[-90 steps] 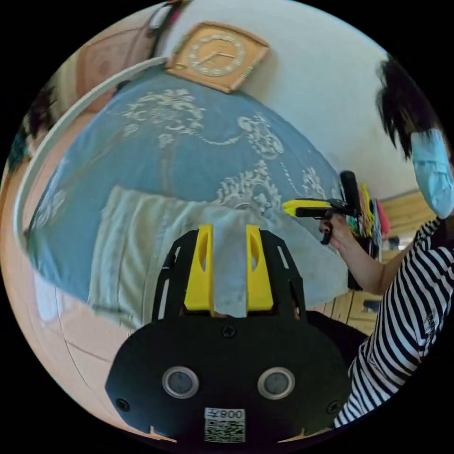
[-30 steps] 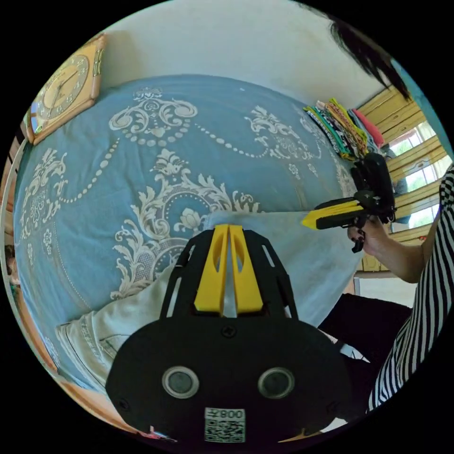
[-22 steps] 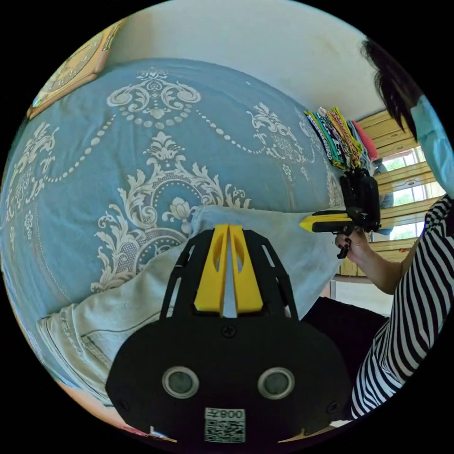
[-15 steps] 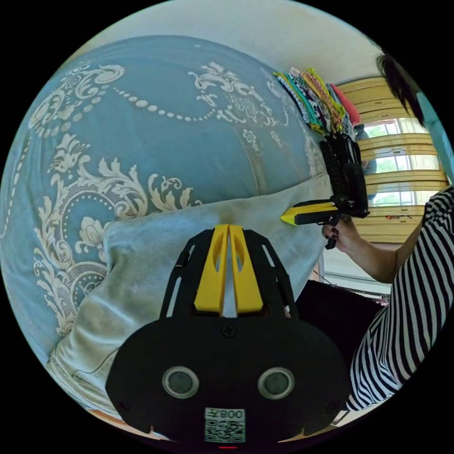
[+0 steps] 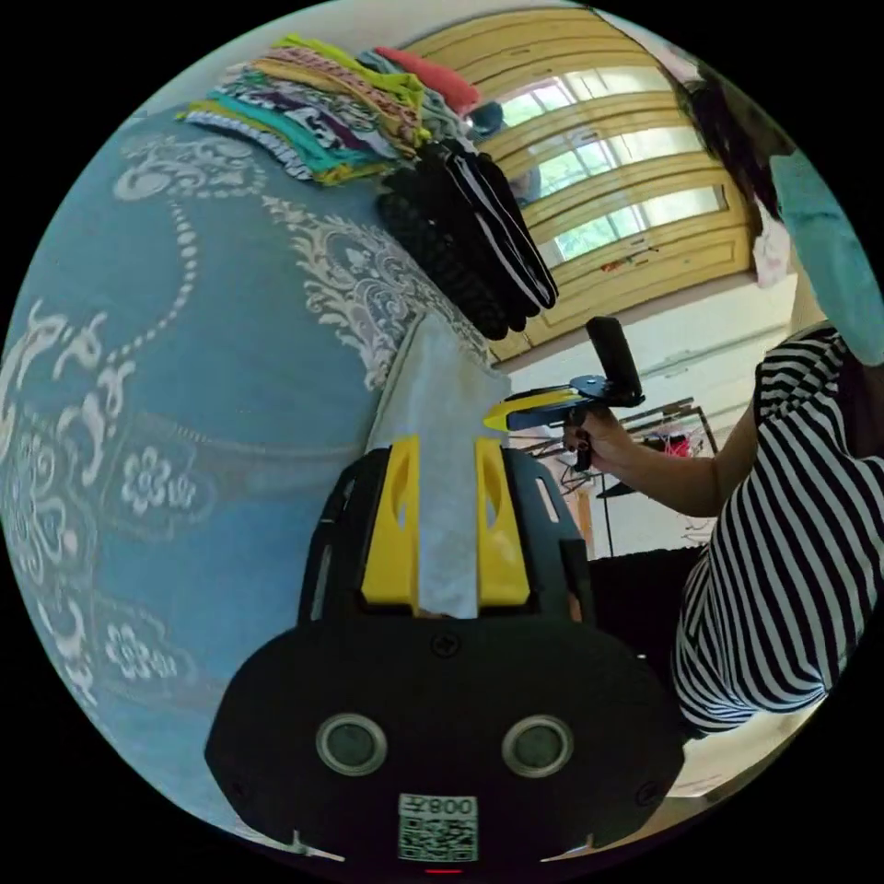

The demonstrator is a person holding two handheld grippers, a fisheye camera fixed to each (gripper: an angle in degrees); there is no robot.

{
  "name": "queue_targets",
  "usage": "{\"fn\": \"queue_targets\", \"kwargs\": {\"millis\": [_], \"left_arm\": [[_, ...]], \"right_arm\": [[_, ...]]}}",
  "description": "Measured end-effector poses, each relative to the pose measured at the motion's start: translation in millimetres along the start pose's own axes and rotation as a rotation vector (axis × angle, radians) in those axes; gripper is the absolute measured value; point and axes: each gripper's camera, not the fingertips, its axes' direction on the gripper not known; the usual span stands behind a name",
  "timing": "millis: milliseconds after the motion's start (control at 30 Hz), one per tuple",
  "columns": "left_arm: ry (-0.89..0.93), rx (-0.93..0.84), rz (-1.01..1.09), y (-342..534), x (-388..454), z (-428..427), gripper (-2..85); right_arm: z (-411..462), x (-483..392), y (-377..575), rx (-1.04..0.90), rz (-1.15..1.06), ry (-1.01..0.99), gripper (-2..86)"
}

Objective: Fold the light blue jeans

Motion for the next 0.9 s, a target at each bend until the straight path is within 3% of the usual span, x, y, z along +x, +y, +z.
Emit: {"fn": "queue_targets", "kwargs": {"millis": [167, 300, 433, 533, 800, 900], "left_arm": [[-0.098, -0.169, 0.201, -129.9, -0.6, 79.9, 12.3], [-0.113, -0.315, 0.246, -188.2, -1.7, 142.4, 12.4], [-0.171, -0.307, 0.26, -209.6, 1.6, 166.8, 12.1], [-0.143, -0.293, 0.233, -222.0, -1.7, 176.6, 12.0], [-0.212, -0.296, 0.242, -245.0, -4.4, 194.3, 9.5], [-0.231, -0.3, 0.256, -248.7, -6.0, 195.7, 8.2]], "right_arm": [[-91.3, 88.0, 59.0, 0.199, 0.249, 0.059, 6.5], [-124.4, 124.2, 92.6, 0.269, 0.281, -0.001, 2.8], [-166.6, 156.8, 132.7, 0.339, 0.334, -0.102, 5.6], [-199.1, 173.0, 158.8, 0.33, 0.37, -0.047, 10.9], [-258.9, 207.3, 195.1, 0.261, 0.295, -0.13, 9.6], [-288.2, 216.5, 215.8, 0.263, 0.291, -0.075, 7.9]]}}
